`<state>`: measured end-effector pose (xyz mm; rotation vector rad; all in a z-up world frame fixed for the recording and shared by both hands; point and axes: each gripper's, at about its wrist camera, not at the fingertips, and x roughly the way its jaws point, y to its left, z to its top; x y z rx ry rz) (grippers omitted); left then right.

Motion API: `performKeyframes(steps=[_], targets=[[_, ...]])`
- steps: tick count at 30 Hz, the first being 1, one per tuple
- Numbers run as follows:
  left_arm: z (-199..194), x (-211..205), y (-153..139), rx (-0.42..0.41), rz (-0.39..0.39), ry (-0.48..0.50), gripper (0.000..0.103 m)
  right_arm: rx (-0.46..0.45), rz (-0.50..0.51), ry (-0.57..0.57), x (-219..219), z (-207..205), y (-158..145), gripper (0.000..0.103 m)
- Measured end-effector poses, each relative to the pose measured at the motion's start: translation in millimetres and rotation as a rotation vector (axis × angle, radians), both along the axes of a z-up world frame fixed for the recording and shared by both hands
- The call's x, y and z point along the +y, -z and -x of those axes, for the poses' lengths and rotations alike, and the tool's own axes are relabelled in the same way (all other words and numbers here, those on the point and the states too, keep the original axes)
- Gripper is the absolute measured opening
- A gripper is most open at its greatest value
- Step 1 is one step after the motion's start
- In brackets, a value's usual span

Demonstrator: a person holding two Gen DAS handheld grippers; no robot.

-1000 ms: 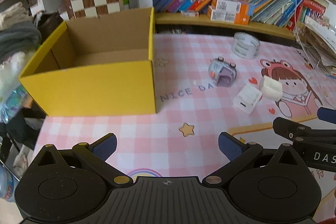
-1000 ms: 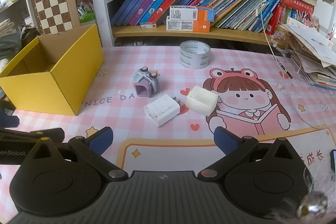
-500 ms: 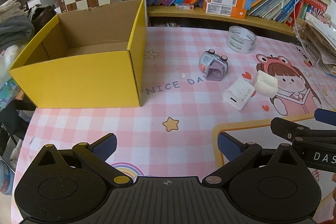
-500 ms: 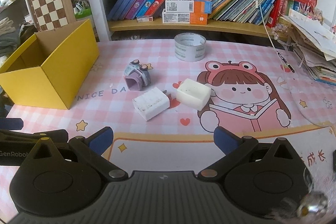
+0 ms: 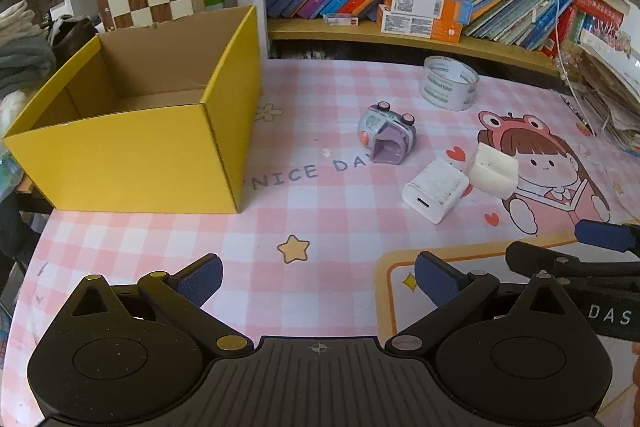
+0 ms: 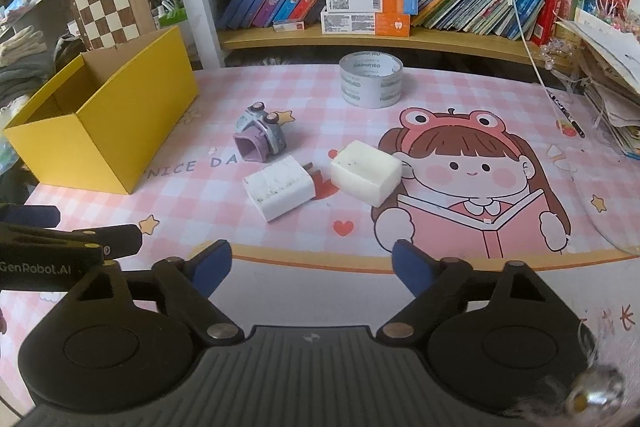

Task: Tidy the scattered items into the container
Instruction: 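Move the left tool toward the white charger while the right tool approaches the white sponge block, then close the left gripper on the white charger while the right gripper grasps the sponge block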

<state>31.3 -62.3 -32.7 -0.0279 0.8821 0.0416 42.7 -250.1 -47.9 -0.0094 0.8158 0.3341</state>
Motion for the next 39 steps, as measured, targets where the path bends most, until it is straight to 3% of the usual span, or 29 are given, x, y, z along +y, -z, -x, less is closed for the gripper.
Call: performKeyframes(steps=[5, 8, 16, 31, 39], targets=[[-6.3, -14.1, 5.4, -0.012, -0.022, 0.025, 0.103, 0.006, 0.021, -0.025, -10.9, -10.8, 6.8, 0.067], [-10.9, -23.3, 6.6, -0.026, -0.038, 0.047, 0.103, -0.002, 0.039, -0.040, -15.3, -20.5, 9.4, 0.063], [-20.0, -41.9, 4.5, -0.052, -0.090, 0.108, 0.103, -0.045, 0.114, -0.103, -18.0, -61.1, 15.9, 0.063], [-53.3, -59.4, 24.1, -0.068, -0.046, 0.178, 0.101, -0.002, 0.187, -0.219, -11.4, -111.6, 44.6, 0.060], [-71.4, -75.6, 37.4, -0.044, -0.054, 0.258, 0.089, -0.004, 0.180, -0.225, -8.8, -116.1, 46.7, 0.059]])
